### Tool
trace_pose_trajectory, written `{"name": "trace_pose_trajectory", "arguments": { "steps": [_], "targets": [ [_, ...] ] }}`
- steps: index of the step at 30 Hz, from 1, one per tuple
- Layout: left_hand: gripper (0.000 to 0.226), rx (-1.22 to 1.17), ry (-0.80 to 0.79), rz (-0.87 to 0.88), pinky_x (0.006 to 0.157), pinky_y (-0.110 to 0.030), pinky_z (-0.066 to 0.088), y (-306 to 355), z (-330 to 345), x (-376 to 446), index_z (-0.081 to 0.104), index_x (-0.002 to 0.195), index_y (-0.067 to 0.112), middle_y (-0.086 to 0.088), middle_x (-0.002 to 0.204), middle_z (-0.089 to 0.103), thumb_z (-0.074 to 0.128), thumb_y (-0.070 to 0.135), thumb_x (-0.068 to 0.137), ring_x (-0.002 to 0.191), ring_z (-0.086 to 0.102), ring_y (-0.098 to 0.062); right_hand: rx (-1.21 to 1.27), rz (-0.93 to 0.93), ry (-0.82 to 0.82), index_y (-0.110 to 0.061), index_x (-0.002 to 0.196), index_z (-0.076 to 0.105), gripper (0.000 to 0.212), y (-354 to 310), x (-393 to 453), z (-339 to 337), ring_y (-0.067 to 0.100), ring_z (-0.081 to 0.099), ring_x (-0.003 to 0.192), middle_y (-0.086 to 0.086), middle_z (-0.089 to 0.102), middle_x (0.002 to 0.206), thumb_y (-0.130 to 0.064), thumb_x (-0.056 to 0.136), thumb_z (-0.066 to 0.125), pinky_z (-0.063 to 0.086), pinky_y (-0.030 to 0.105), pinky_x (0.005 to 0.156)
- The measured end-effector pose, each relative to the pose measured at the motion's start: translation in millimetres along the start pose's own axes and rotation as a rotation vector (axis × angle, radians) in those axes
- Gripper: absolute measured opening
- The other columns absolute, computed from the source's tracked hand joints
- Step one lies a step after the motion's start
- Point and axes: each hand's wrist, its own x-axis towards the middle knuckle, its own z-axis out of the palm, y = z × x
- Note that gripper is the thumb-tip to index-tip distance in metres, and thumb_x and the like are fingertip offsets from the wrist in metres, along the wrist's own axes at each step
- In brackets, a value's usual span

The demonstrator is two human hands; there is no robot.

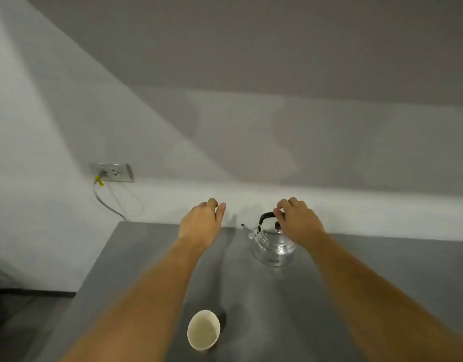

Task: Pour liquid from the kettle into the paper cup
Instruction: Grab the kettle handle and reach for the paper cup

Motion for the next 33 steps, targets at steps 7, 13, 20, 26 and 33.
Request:
{"name": "trace_pose_trajectory", "arguments": {
  "steps": [7,13,20,26,33],
  "targets": [
    [0.049,-0.012,-0.012,-0.031,0.083,-0.042,0.056,-5.4,26.3,21.7,0.059,0.131,0.017,-0.007,0.117,0.073,0.030,0.049,0.111,0.106,0.068,-0.032,-0.016,0.043,-0.199,-0.017,0.129,0.054,0.043,18.7,27.4,27.9,0.029,0.051,0.114,0.010,0.057,0.125,-0.045,0.102,0.034,0.048,0.045,0.095],
    [0.049,-0.011,-0.038,-0.060,0.078,-0.038,0.050,-16.9,50.3,29.0,0.060,0.129,0.016,-0.008,0.116,0.073,0.029,0.049,0.111,0.106,0.068,-0.032,0.074,0.072,-0.183,-0.012,0.105,0.060,0.050,26.9,32.2,47.9,0.029,0.056,0.098,0.009,0.063,0.101,-0.053,0.102,0.031,0.050,0.046,0.086],
    [0.051,-0.063,-0.069,-0.081,0.077,-0.039,0.052,-22.0,55.6,20.5,0.061,0.126,0.016,-0.009,0.110,0.073,0.028,0.051,0.110,0.101,0.068,-0.032,0.270,0.183,-0.104,-0.016,0.063,0.058,0.063,26.1,30.5,52.0,0.021,0.060,0.061,0.002,0.062,0.059,-0.072,0.087,0.043,0.047,0.036,0.058],
    [0.058,-0.411,-0.176,-0.216,0.093,-0.046,0.056,-35.5,51.4,-18.6,0.065,0.112,0.007,-0.011,0.103,0.078,0.030,0.052,0.110,0.098,0.071,-0.031,0.314,0.205,-0.069,-0.019,0.061,0.062,0.061,12.7,5.4,50.1,0.015,0.062,0.060,-0.005,0.065,0.056,-0.074,0.082,0.047,0.051,0.034,0.057],
    [0.048,-0.602,-0.130,-0.378,0.097,-0.041,0.056,-80.7,62.7,-106.2,0.071,0.118,0.014,-0.005,0.104,0.080,0.037,0.047,0.111,0.103,0.074,-0.025,0.389,0.182,-0.013,-0.021,0.056,0.063,0.057,-11.1,-31.6,17.8,0.017,0.062,0.059,-0.005,0.066,0.052,-0.074,0.076,0.056,0.049,0.033,0.056]
  ]
}}
